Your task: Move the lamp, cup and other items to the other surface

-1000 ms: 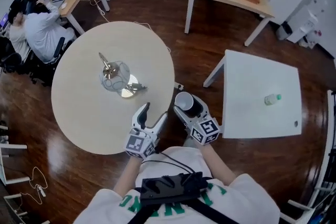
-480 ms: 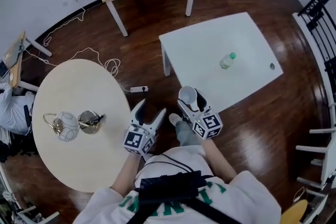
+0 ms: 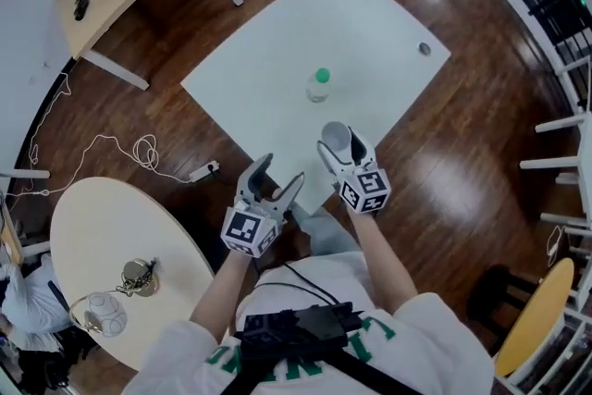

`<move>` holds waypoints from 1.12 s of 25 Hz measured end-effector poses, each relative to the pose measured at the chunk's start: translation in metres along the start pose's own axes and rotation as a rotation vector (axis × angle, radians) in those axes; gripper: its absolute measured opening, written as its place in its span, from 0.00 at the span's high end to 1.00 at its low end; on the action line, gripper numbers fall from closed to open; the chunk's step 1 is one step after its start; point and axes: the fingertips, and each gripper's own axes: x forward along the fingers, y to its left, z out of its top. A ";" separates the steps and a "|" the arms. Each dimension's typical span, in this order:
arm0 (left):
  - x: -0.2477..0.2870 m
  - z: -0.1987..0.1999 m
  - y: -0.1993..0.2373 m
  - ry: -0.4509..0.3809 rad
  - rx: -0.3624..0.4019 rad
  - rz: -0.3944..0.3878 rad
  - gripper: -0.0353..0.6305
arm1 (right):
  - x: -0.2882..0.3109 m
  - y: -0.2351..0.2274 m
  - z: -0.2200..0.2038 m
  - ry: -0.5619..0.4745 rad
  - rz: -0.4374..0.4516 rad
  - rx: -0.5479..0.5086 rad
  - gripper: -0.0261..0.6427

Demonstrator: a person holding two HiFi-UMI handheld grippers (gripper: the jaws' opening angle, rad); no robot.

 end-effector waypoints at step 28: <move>-0.026 0.014 -0.011 0.009 -0.013 0.037 0.49 | -0.032 -0.056 -0.019 0.016 -0.208 -0.033 0.31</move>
